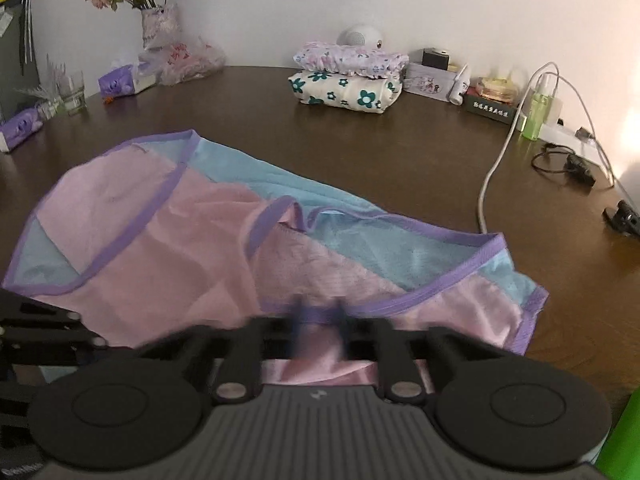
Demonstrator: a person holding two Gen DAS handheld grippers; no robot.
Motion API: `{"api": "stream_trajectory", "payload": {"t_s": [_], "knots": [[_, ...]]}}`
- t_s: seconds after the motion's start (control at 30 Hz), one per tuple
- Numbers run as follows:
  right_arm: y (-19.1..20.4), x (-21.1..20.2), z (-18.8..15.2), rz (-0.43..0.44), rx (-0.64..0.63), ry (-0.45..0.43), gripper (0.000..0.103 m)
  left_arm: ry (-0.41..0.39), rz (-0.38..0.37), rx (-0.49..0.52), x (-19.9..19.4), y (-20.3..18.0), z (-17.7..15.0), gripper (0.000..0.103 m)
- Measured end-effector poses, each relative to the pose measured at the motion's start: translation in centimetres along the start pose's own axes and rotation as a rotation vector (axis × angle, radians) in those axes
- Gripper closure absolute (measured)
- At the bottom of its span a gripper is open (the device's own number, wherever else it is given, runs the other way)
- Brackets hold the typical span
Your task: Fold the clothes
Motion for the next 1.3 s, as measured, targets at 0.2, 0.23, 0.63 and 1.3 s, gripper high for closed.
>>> {"api": "stream_trajectory", "payload": {"t_s": [0.2, 0.23, 0.63, 1.3], "knots": [[-3.0, -0.6, 0.3, -0.034, 0.171, -0.041, 0.100, 0.009, 0.014, 0.016, 0.1, -0.2, 0.0, 0.098], [-3.0, -0.5, 0.1, -0.007, 0.176, -0.025, 0.091, 0.010, 0.017, 0.022, 0.1, -0.3, 0.0, 0.098], [-2.5, -0.2, -0.7, 0.041, 0.234, -0.048, 0.101, 0.025, 0.036, 0.051, 0.2, -0.6, 0.1, 0.098], [-4.9, -5.3, -3.5, 0.041, 0.266, -0.106, 0.063, 0.019, 0.081, 0.092, 1.2, -0.9, 3.0, 0.074]]}}
Point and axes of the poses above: each gripper's, at about its wrist camera, not at the fingertips, and x roughly the way its jaws point, y to its left, z to its top, the point moved 4 cm from there along x, roughly the way its jaws point, and after that the axes turned 9 degrees about -z, right-handed, at the moved point
